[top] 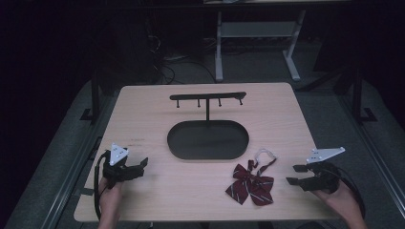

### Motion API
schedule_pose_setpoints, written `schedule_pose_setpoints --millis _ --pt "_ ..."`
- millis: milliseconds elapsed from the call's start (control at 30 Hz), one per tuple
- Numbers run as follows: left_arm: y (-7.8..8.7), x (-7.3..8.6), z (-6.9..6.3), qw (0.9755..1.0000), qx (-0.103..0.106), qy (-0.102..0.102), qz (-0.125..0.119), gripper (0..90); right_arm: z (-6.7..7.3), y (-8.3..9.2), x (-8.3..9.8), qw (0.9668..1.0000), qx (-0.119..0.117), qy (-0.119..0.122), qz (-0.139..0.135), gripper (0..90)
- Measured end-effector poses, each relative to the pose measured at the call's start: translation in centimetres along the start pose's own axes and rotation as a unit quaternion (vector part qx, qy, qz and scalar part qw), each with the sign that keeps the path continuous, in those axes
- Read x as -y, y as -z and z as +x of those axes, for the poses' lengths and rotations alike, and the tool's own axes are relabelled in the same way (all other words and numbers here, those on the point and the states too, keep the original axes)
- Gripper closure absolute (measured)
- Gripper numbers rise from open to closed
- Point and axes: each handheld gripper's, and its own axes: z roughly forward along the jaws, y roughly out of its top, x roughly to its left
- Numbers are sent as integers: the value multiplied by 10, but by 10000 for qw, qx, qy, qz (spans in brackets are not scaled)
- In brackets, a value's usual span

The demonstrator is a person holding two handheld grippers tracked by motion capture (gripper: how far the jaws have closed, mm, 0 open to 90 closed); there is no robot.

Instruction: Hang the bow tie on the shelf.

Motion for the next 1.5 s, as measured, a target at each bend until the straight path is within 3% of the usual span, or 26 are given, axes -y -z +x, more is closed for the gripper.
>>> schedule_pose_setpoints --millis 267,800,1167,1500 --pt "2 1 1 10000 16 -9 -17 135 3 -3 -15 9993 4 353 146 412" --pt "3 1 2 10000 -19 13 -47 136 6 -4 -56 9966 4 744 340 427" --pt "4 1 4 10000 -37 -6 -69 135 5 -9 -81 9954 -48 808 521 438" --pt "4 1 5 10000 -32 32 -37 136 -7 -28 -109 9932 -180 849 777 479"
